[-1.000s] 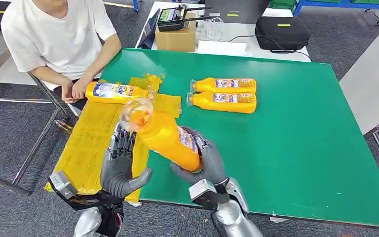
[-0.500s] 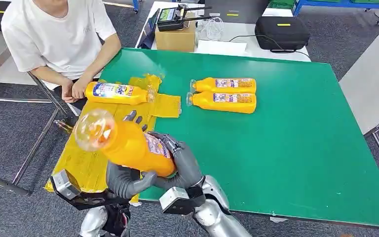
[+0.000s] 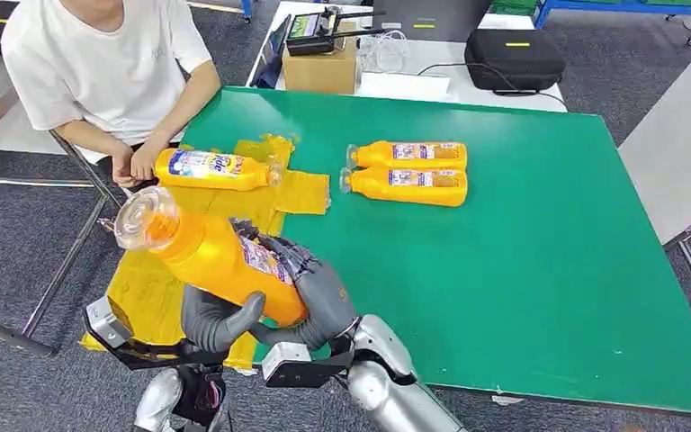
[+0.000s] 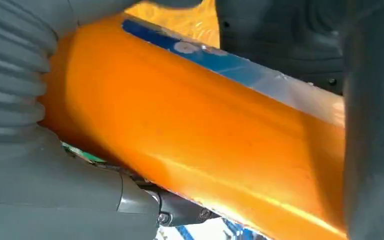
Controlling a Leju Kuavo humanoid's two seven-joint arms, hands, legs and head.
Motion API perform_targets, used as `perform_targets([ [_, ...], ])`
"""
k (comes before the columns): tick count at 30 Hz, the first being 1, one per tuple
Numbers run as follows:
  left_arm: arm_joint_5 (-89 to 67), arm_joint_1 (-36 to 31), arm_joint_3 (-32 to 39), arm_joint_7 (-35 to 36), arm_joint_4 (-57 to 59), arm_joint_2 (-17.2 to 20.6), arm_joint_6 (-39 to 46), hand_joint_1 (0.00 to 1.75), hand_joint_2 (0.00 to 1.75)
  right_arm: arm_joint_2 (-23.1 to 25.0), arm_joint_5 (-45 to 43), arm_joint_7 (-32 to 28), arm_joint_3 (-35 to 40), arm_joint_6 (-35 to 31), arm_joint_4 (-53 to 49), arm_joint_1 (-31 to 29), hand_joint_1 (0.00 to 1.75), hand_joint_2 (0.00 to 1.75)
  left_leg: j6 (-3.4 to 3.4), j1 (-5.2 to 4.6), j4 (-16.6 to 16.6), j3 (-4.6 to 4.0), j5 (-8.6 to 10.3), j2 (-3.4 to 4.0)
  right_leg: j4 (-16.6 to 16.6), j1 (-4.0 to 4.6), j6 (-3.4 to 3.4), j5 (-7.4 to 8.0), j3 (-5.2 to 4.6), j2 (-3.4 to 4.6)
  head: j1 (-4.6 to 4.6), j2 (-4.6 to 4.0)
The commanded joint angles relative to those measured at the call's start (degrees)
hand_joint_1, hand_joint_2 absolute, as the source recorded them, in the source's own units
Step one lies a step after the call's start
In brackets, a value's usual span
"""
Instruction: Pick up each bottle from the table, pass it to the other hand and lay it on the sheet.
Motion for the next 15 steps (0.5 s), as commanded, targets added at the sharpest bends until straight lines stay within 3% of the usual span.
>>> perform_targets([
  [1, -0.8, -3.2, -1.5, 2.4, 4.8, 0.0, 1.2, 1.75, 1.75, -1.7, 3.3, 1.4, 3.2, -4.9, 3.3, -1.5, 0.00, 0.00, 0.12, 0.02, -0.1, 0.08, 0.03, -0.18, -0.1, 0.06, -0.19, 0.00, 0.15, -0.15, 0.02, 0.00],
  [13, -0.8, -3.2, -1.5, 2.4, 4.8, 0.0, 1.2, 1.75, 1.75, -1.7, 3.3, 1.4, 3.2, -4.9, 3.3, -1.5, 0.00, 0.00, 0.11, 0.00, -0.1, 0.08, 0.02, -0.11, -0.1, 0.04, -0.16, 0.00, 0.12, -0.08, 0.02, 0.00],
  [15, -0.5, -3.2, -1.0, 2.3, 4.6, -0.1, 2.0, 1.75, 1.75, -1.6, 4.6, 0.6, 2.4, -9.2, 1.9, -0.5, 0.00, 0.00, 0.19, 0.02, -0.2, 0.18, 0.03, -0.18, -0.2, 0.09, -0.29, 0.00, 0.24, -0.13, 0.02, 0.00],
])
